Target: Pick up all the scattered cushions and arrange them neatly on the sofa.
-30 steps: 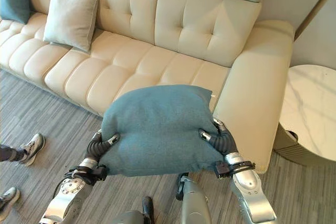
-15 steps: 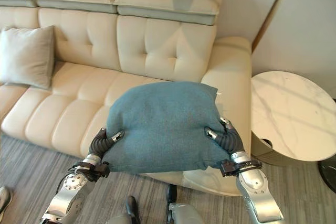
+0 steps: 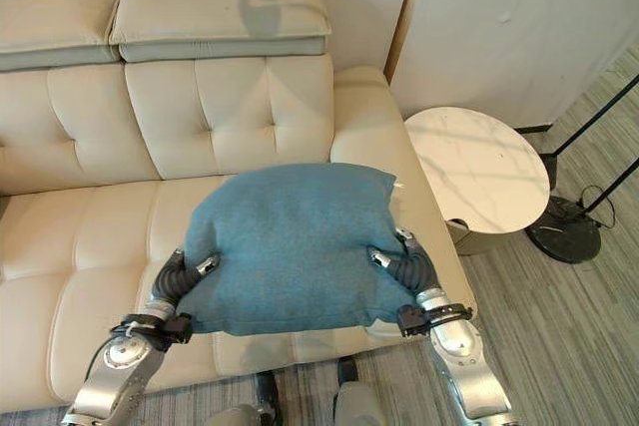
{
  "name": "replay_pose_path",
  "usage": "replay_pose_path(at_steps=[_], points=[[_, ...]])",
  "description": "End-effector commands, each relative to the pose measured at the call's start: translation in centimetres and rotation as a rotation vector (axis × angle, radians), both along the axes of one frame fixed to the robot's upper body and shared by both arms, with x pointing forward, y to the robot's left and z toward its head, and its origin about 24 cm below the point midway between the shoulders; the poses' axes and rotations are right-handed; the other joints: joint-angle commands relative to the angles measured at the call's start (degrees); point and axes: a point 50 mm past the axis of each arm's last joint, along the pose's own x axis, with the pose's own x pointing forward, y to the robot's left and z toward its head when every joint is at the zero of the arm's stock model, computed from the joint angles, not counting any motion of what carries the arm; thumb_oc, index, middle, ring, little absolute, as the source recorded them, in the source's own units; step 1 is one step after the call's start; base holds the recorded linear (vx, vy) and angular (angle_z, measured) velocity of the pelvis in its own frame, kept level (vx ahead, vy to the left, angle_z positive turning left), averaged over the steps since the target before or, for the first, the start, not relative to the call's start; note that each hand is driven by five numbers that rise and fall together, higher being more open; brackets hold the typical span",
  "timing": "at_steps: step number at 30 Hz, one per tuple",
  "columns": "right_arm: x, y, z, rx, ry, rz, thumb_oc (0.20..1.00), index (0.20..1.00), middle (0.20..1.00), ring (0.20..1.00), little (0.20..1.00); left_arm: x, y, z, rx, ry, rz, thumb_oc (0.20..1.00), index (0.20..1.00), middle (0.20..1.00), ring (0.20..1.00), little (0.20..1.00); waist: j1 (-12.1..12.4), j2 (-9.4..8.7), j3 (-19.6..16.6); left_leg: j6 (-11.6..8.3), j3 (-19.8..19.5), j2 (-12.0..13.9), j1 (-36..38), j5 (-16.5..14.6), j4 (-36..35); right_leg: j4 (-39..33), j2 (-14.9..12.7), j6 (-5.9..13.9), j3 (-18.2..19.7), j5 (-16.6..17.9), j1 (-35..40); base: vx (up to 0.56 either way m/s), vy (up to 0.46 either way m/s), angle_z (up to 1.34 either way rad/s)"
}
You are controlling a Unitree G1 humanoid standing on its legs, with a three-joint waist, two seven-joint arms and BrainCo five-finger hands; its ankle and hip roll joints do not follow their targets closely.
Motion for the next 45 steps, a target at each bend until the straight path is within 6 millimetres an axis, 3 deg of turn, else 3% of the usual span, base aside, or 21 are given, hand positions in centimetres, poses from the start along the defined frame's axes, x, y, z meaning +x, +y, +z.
replay_pose_path(at_steps=[1,6,7,10,12,13,14,15,18,23,25,26,27,30,33,36,37,38,39,40,45], points=[[2.2,3.1,6.0,0.105,-0.309,0.130,0.200,0.200,0.200,0.200,0.200,1.3,-1.8,4.6,-0.031,-0.264,-0.066,0.200,0.200,0.200,0.200,0.200,0.68,0.53,-1.06,-3.05,-1.16,1.33,1.10,-8.41,5.03,-1.27,2.50,1.19,-3.53,0.10,-2.75,0.10,0.091,0.05],[3.2,4.5,8.5,0.142,-0.432,0.131,0.200,0.200,0.200,0.200,0.200,3.1,-2.4,7.0,-0.037,-0.391,-0.030,0.200,0.200,0.200,0.200,0.200,1.65,1.26,-0.48,-2.74,-2.35,-0.29,-2.13,-8.55,5.60,-4.37,2.14,0.68,-3.23,0.82,-3.47,0.00,0.031,0.22],[4.0,5.5,9.7,0.160,-0.481,0.142,0.200,0.200,0.200,0.200,0.200,3.9,-2.4,8.5,0.001,-0.460,-0.020,0.200,0.200,0.200,0.200,0.200,2.40,1.71,-0.41,-2.98,-1.76,-0.32,-4.71,-8.49,5.78,-5.88,0.82,0.81,-5.47,1.62,-4.46,-0.10,-0.038,0.01],[4.9,6.4,11.5,0.155,-0.552,0.136,0.200,0.200,0.200,0.200,0.200,5.2,-2.7,10.5,0.017,-0.551,-0.003,0.200,0.200,0.200,0.200,0.200,2.82,2.28,-0.57,-3.32,-1.81,-0.19,-8.04,-7.64,5.77,-7.10,0.77,0.86,-5.10,2.65,-6.87,-0.08,-0.039,0.05],[6.7,7.9,15.6,0.139,-0.698,0.111,0.200,0.200,0.200,0.200,0.200,7.3,-3.1,14.0,0.063,-0.689,0.038,0.200,0.200,0.200,0.200,0.200,3.69,3.09,-0.54,-3.69,-1.97,-0.45,-12.02,-6.37,5.46,-8.23,0.72,0.79,-4.23,3.78,-10.00,-0.07,-0.031,0.01],[6.7,7.9,15.7,0.140,-0.702,0.110,0.200,0.200,0.200,0.200,0.200,7.4,-3.1,14.1,0.063,-0.693,0.038,0.200,0.200,0.200,0.200,0.200,3.72,3.06,-0.44,-3.69,-1.95,-0.45,-12.17,-6.36,5.51,-8.19,0.72,0.78,-4.21,3.80,-10.15,-0.09,-0.030,-0.03],[8.1,8.8,19.9,0.108,-0.831,0.060,0.200,0.200,0.200,0.200,0.200,9.2,-3.6,17.8,0.106,-0.817,0.066,0.200,0.200,0.200,0.200,0.200,4.52,3.72,0.09,-4.13,-2.19,-0.49,-14.56,-5.04,4.83,-8.73,0.58,0.79,-4.16,4.43,-12.06,-0.06,-0.021,0.01],[8.1,8.8,19.9,0.108,-0.832,0.060,0.200,0.200,0.200,0.200,0.200,9.2,-3.6,17.9,0.106,-0.818,0.065,0.200,0.200,0.200,0.200,0.200,4.54,3.72,0.12,-4.13,-2.18,-0.49,-14.57,-5.04,4.84,-8.72,0.58,0.79,-4.15,4.43,-12.07,-0.08,-0.034,0.07],[10.4,9.2,27.5,0.112,-0.987,-0.106,0.200,0.200,0.200,0.200,0.200,12.3,-4.6,25.6,0.181,-1.005,0.172,0.200,0.200,0.200,0.200,0.200,6.04,5.60,1.39,-5.00,-3.32,-0.61,-17.87,-2.12,2.67,-8.76,0.66,1.22,-4.40,4.54,-15.36,-0.05,-0.046,0.07],[11.1,8.4,34.9,0.063,-1.105,-0.324,0.200,0.200,0.200,0.200,0.200,14.3,-5.0,33.6,0.261,-1.101,0.338,0.200,0.200,0.200,0.200,0.200,6.82,7.91,3.99,-6.21,-5.12,-0.77,-21.02,1.66,-0.76,-8.10,0.60,1.74,-4.69,4.47,-19.44,-0.03,-0.053,0.22],[11.1,8.1,36.5,0.032,-1.122,-0.381,0.200,0.200,0.200,0.200,0.200,14.4,-4.3,35.5,0.258,-1.105,0.407,0.200,0.200,0.200,0.200,0.200,6.97,8.53,4.70,-6.64,-5.55,-0.78,-22.30,2.75,-1.91,-8.20,0.66,1.84,-4.81,4.55,-20.99,-0.05,-0.079,0.11],[11.1,8.1,37.9,-0.017,-1.130,-0.400,0.338,0.338,0.338,0.338,0.338,14.5,-3.4,37.2,0.266,-1.092,0.460,0.749,0.749,0.749,0.749,0.749,7.07,8.94,5.61,-6.98,-5.99,-0.76,-24.25,4.03,-2.91,-8.39,0.80,1.97,-5.05,4.98,-23.09,-0.05,-0.079,0.07],[11.1,8.1,38.0,-0.017,-1.131,-0.400,1.000,1.000,1.000,1.000,1.000,14.5,-3.4,37.3,0.265,-1.093,0.460,1.000,1.000,1.000,1.000,1.000,7.08,8.94,5.63,-6.98,-5.99,-0.76,-24.30,4.04,-2.91,-8.37,0.79,1.97,-5.05,4.98,-23.15,-0.05,-0.126,0.07],[12.0,7.8,37.9,-0.127,-1.070,-0.384,1.000,1.000,1.000,1.000,1.000,15.1,-2.1,37.5,0.248,-1.018,0.471,1.000,1.000,1.000,1.000,1.000,7.34,9.33,6.54,-7.61,-6.26,-0.48,-26.99,5.48,-3.84,-9.13,1.23,1.91,-5.24,5.69,-25.52,-0.03,-0.101,0.04],[13.5,7.2,35.5,-0.223,-0.967,-0.349,1.000,1.000,1.000,1.000,1.000,15.9,-0.7,35.5,0.295,-0.927,0.458,1.000,1.000,1.000,1.000,1.000,7.38,9.58,7.64,-7.96,-6.96,-0.20,-28.81,6.37,-4.10,-9.30,1.71,1.65,-5.53,5.86,-27.04,-0.02,-0.075,0.05],[14.7,6.8,32.4,-0.308,-0.860,-0.279,1.000,1.000,1.000,1.000,1.000,17.3,1.0,30.4,0.223,-0.742,0.436,1.000,1.000,1.000,1.000,1.000,6.98,8.91,8.58,-8.20,-7.38,0.12,-29.85,6.85,-4.11,-9.11,2.56,1.24,-5.57,5.93,-28.24,-0.02,-0.094,0.04],[15.1,6.3,31.4,-0.280,-0.822,-0.287,1.000,1.000,1.000,1.000,1.000,17.7,1.7,27.8,0.142,-0.662,0.445,1.000,1.000,1.000,1.000,1.000,6.86,8.76,8.80,-8.28,-7.38,0.25,-30.05,6.88,-4.11,-9.30,2.67,1.15,-5.73,6.00,-28.33,-0.02,-0.048,0.03],[15.1,6.3,31.4,-0.280,-0.822,-0.286,1.000,1.000,1.000,1.000,1.000,17.7,1.7,27.8,0.142,-0.661,0.445,1.000,1.000,1.000,1.000,1.000,6.86,8.77,8.76,-8.28,-7.38,0.25,-30.07,6.88,-4.11,-9.31,2.67,1.15,-5.74,6.00,-28.34,-0.03,-0.046,0.01],[15.5,5.1,30.2,-0.188,-0.764,-0.320,1.000,1.000,1.000,1.000,1.000,18.0,2.1,24.6,0.023,-0.562,0.461,1.000,1.000,1.000,1.000,1.000,6.64,8.61,9.55,-8.44,-7.26,0.48,-30.24,6.96,-4.11,-9.61,2.92,1.09,-5.81,6.13,-28.34,-0.04,-0.037,-0.02],[15.7,4.3,29.8,-0.143,-0.744,-0.347,1.000,1.000,1.000,1.000,1.000,18.0,2.1,23.3,-0.024,-0.531,0.458,1.000,1.000,1.000,1.000,1.000,6.53,8.60,9.98,-8.55,-7.12,0.62,-30.22,7.02,-4.11,-9.74,2.96,1.11,-5.94,6.16,-28.25,-0.06,-0.046,-0.03],[15.6,1.6,29.3,-0.092,-0.719,-0.418,1.000,1.000,1.000,1.000,1.000,17.6,2.9,20.7,-0.071,-0.481,0.447,1.000,1.000,1.000,1.000,1.000,6.28,8.44,10.81,-8.89,-7.38,0.80,-29.54,7.02,-4.11,-9.64,3.40,0.92,-6.03,5.71,-27.61,-0.04,-0.019,0.03]])
